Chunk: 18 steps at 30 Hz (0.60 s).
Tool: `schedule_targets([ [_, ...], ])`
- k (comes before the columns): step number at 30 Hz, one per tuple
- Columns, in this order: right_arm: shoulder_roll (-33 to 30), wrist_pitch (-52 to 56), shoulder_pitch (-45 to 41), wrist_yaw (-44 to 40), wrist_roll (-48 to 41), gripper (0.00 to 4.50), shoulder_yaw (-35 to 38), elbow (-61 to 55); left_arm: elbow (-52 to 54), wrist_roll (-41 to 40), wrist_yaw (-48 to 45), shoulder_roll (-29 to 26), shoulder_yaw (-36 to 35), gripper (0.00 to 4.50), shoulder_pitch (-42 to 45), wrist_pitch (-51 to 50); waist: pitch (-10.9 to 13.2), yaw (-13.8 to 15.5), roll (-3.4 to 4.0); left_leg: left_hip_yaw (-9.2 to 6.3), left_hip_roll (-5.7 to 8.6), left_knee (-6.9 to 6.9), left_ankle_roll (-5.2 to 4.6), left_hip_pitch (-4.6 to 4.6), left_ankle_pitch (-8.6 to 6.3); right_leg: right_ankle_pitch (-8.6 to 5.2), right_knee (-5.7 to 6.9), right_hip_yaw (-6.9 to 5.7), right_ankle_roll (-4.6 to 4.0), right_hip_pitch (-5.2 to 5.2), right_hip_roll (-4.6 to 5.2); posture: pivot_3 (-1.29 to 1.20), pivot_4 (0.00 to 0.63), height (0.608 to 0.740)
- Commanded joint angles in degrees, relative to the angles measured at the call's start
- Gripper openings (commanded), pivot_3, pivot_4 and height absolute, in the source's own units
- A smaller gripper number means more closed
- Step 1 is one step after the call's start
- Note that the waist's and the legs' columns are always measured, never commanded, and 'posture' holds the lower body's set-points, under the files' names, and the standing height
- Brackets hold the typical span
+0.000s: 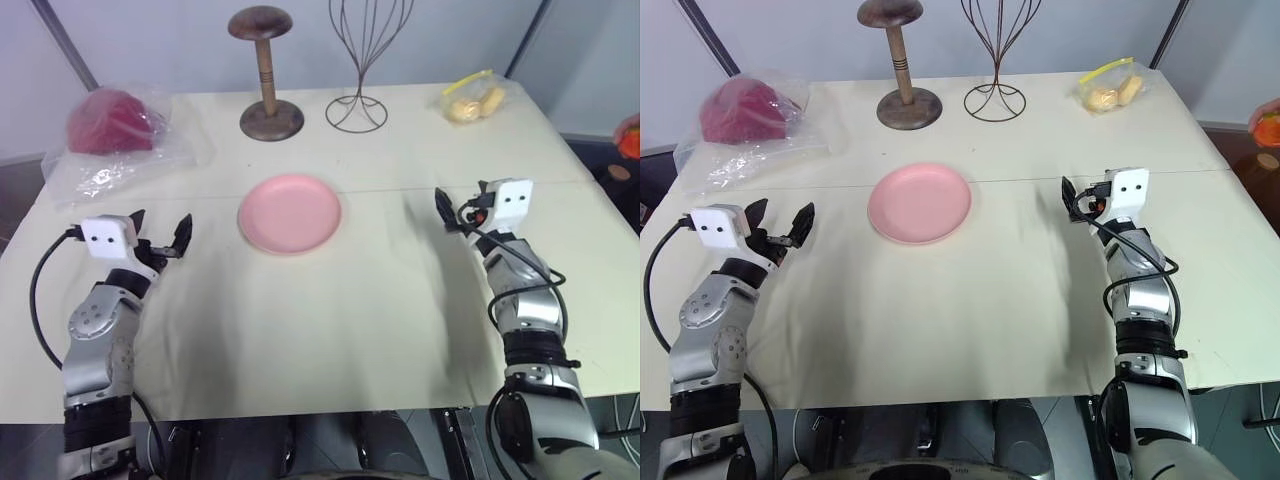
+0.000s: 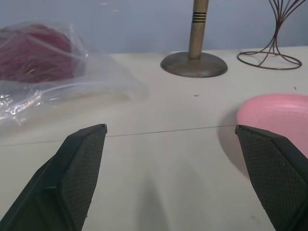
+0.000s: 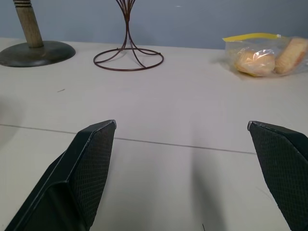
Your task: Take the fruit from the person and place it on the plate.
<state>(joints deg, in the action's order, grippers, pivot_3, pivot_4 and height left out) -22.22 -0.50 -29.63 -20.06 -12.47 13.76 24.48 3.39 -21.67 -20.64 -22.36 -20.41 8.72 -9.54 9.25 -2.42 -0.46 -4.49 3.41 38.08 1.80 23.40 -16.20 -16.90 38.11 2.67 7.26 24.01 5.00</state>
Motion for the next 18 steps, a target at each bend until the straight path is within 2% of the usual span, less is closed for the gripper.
schedule_targets([
  [1,-0.56,-1.75,-1.34,-0.07,0.06,4.47,0.42,-0.47,0.93,0.34,0.07,-0.44,-0.46,4.50,0.39,1.49,0.00,0.00,0.00,0.00,0.00,0.00,0.00,0.00,0.00,0.00,0.00,0.00,0.00,0.00,0.00,0.00,0.150,0.740],
  [18,-0.37,-1.55,-0.78,0.23,0.21,4.47,0.44,-0.95,1.23,0.34,-0.15,-0.83,-0.21,4.50,0.71,0.79,0.00,0.00,0.00,0.00,0.00,0.00,0.00,0.00,0.00,0.00,0.00,0.00,0.00,0.00,0.00,0.00,0.150,0.740],
])
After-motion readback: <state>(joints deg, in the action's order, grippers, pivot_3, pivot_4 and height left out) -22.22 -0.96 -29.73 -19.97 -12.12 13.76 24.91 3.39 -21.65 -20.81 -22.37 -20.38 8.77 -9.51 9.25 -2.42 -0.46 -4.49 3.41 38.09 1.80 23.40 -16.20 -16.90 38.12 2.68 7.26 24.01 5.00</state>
